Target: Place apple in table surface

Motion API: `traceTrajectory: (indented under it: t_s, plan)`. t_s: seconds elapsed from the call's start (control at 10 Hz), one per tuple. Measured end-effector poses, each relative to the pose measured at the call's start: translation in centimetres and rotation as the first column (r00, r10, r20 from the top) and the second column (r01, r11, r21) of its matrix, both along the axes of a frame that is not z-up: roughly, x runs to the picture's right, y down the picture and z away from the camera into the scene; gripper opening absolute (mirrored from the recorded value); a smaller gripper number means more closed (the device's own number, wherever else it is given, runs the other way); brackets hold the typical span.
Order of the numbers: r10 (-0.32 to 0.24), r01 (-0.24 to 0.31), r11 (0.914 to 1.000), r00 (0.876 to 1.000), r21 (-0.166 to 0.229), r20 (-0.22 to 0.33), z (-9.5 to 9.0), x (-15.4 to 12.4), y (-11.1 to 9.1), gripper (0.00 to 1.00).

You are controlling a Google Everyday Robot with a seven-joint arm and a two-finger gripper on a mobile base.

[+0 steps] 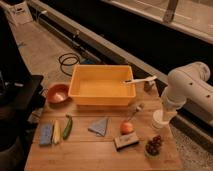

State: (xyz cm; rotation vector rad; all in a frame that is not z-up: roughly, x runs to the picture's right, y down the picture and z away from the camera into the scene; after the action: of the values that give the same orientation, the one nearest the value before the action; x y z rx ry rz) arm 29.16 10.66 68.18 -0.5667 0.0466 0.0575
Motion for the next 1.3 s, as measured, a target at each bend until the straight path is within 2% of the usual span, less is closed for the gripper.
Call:
traceTrajectory:
  t_s: [1.0, 1.2, 1.3]
  plan:
    - [-0.001, 0.001, 1.0000, 1.000, 0.000, 0.000, 0.0, 0.0, 0.0, 0.65]
    - [-0.036, 0.036, 0.9993, 0.999, 0.007, -0.003, -0.1, -0.4, -0.5, 0.65]
    - [-0.091, 0.091, 0.9958, 0.996, 0.007, 0.009, 0.0, -1.8, -1.1, 0.65]
